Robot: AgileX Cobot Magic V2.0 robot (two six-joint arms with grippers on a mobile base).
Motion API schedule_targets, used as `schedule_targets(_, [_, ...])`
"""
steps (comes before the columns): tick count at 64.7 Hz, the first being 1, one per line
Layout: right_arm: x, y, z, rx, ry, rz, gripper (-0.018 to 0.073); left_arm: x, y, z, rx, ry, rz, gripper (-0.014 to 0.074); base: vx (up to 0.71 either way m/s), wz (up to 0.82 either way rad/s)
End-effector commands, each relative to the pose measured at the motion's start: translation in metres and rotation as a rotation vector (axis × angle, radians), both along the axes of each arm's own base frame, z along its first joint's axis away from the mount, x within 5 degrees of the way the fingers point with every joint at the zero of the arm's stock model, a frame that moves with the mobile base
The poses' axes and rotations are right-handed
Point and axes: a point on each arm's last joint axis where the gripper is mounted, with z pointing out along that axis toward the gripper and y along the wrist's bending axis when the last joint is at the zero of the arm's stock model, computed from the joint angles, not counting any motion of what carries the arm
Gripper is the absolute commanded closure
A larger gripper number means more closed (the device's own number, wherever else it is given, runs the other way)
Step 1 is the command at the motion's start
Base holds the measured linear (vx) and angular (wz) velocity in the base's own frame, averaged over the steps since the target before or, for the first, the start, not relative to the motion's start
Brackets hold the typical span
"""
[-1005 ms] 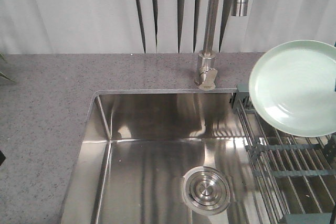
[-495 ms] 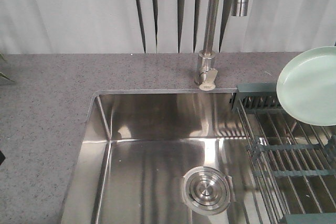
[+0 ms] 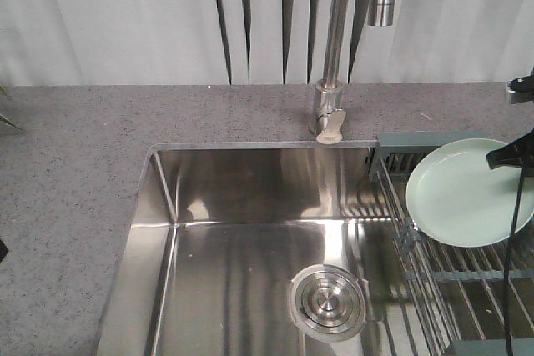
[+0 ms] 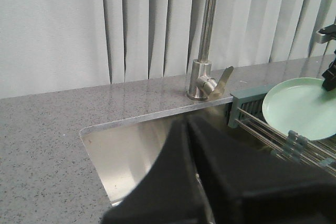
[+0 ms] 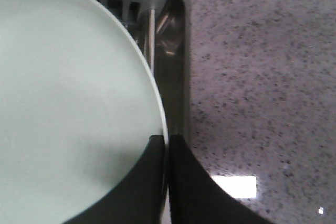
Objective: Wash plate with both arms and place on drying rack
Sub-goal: 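Lower the plate into the drying rack and open the right gripper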
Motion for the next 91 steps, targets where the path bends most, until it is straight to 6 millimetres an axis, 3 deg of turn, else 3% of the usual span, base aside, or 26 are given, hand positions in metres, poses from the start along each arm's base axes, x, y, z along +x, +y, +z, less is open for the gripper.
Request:
schedule_targets(1, [0.007, 0.005, 0.022, -0.034, -0.107, 0.017, 0.0537, 0.002, 0.003, 0.008, -0.014, -0.014, 0.032, 0.0603, 0.00, 0.00])
schedule_targets(13, [0.009, 0.005, 0.023, -0.024, -0.134, -0.004, 0.0421, 0.002, 0.003, 0.008, -0.014, -0.014, 0.032, 0.0603, 0.00, 0.00])
schedule_targets(26, [0.010, 0.005, 0.023, -0.007, -0.146, -0.030, 0.0182, 0.002, 0.003, 0.008, -0.014, -0.014, 0.032, 0.0603, 0.00, 0.00])
schedule_targets(31, [0.009, 0.005, 0.026, 0.000, -0.149, -0.045, 0.0132, 0.002, 0.003, 0.008, -0.014, -0.014, 0.032, 0.0603, 0.00, 0.00])
schedule_targets(39, [0.003, 0.006, 0.040, 0.010, -0.180, -0.057, 0.0138, 0.002, 0.003, 0.008, -0.014, -0.014, 0.032, 0.0603, 0.00, 0.00])
schedule_targets(49, [-0.015, 0.015, 0.078, 0.027, -0.275, -0.007, 0.0254, 0.002, 0.003, 0.008, -0.014, -0.014, 0.032, 0.0603, 0.00, 0.00])
schedule_targets(63, [-0.063, 0.051, 0.142, 0.199, -0.432, 0.216, 0.0575, 0.002, 0.003, 0.008, -0.014, -0.014, 0.032, 0.0603, 0.00, 0.00])
schedule_targets(73, [-0.111, 0.078, 0.174, 0.285, -0.564, 0.415, 0.0567, 0.002, 0.003, 0.008, -0.014, -0.014, 0.032, 0.0603, 0.00, 0.00])
schedule_targets(79, [-0.150, 0.092, 0.187, 0.323, -0.688, 0.467, 0.0565, 0.001, 0.002, 0.008, -0.014, -0.013, 0.030, 0.0603, 0.00, 0.00])
schedule_targets(83, [-0.176, 0.099, 0.187, 0.322, -0.771, 0.495, 0.0564, 0.001, 0.002, 0.008, -0.014, -0.013, 0.028, 0.0603, 0.00, 0.00])
schedule_targets(91, [-0.230, 0.110, 0.170, 0.281, -0.874, 0.540, 0.0564, 0.001, 0.002, 0.008, -0.014, -0.013, 0.028, 0.0603, 0.00, 0.00])
